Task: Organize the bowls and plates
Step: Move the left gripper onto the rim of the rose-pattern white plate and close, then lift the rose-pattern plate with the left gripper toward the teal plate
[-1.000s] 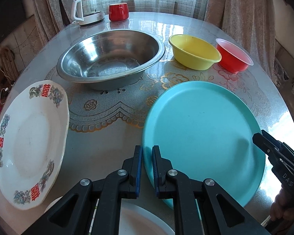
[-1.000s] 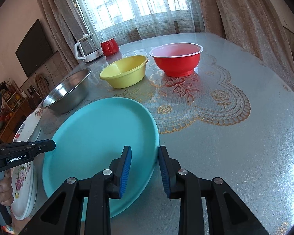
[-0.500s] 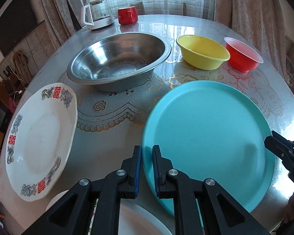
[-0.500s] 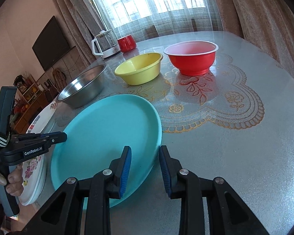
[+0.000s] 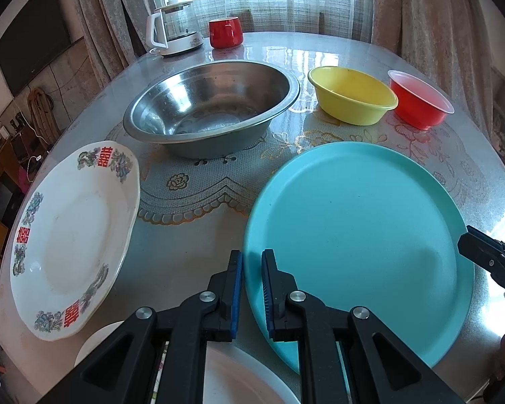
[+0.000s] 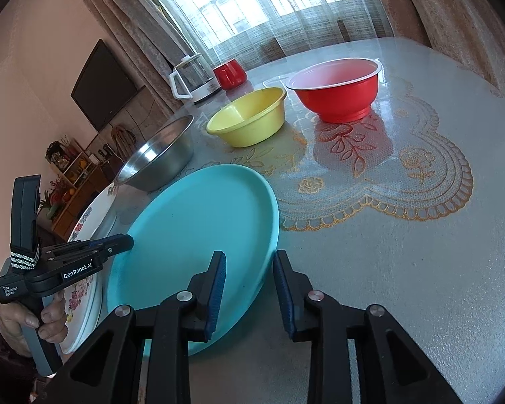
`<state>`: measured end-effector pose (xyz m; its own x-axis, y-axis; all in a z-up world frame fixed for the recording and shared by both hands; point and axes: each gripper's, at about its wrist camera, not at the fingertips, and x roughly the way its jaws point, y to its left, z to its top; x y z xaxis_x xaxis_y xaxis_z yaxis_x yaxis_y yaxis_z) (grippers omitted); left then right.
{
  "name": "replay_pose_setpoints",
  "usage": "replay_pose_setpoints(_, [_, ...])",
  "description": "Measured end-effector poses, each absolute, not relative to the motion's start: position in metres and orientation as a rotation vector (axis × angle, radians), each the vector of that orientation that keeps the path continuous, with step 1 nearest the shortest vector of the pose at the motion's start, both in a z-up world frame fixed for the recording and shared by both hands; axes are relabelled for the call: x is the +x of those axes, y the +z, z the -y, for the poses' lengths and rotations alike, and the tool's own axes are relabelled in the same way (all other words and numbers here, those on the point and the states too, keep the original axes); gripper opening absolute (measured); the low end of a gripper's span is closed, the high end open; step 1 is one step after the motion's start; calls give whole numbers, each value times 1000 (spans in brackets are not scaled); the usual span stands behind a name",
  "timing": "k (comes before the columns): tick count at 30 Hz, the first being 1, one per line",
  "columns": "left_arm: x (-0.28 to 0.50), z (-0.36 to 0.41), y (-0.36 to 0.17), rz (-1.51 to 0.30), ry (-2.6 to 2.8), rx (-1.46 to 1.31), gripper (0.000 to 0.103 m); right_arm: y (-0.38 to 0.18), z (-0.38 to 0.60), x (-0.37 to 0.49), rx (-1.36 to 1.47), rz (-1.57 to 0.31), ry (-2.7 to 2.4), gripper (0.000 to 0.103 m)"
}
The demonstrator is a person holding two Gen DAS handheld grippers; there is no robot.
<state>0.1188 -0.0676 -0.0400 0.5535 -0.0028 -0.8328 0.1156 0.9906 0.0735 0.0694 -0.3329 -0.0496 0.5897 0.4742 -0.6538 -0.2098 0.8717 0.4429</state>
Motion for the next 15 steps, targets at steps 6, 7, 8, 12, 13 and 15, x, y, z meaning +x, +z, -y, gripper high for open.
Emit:
replay_pose_setpoints(6, [119,51,-34,-968,-67,58,11,-45,307,62,164,-850,361,31])
replay_pose_setpoints(7, [118,49,-32,-958,-76,42,11,-45,306,62,159,-847,351,31])
replay_pose_setpoints(8, [115,46,-27,-942,-91,23,11,-45,305,62,158,-846,342,31])
replay_pose_setpoints(12, [90,27,-1,-839,-134,-17,13,-44,311,62,202,-850,261,33])
replay_pose_setpoints(13, [82,19,4,-816,-140,-24,13,-43,311,61,210,-861,245,35])
replay_pose_setpoints(15, [67,-2,12,-774,-154,-49,16,-37,311,57,228,-854,212,36])
